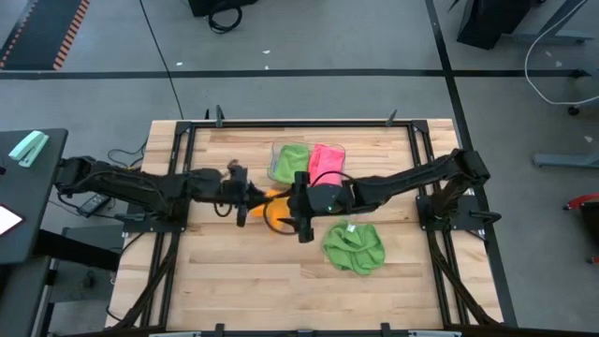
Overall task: Fold microfiber towels
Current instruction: Fold the yellow microfiber cloth
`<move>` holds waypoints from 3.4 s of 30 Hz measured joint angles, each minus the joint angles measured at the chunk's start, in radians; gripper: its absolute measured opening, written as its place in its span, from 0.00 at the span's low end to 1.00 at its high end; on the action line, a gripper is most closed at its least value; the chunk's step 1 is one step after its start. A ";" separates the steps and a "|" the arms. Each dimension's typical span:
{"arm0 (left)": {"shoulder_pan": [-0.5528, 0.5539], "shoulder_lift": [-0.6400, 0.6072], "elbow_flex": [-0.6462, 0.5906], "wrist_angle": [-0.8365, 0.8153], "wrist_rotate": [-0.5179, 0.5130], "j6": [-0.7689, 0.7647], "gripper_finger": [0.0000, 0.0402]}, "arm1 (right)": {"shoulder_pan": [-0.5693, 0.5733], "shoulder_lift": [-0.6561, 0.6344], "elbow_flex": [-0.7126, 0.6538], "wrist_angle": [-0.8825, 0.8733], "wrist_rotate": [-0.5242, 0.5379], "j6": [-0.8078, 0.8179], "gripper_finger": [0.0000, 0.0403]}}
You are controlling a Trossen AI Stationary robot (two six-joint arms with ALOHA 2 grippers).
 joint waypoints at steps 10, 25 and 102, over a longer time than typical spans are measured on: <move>-0.055 0.000 0.257 -0.760 0.252 0.100 0.05 | -0.039 0.001 0.000 -0.080 -0.252 -0.016 0.71; -0.336 -0.001 0.355 -1.347 0.312 -0.073 0.07 | -0.049 0.144 -0.004 -0.028 -0.251 0.008 0.71; -0.674 0.025 0.352 -1.168 0.066 -0.410 0.03 | -0.159 0.550 0.224 -0.153 -0.300 -0.400 0.71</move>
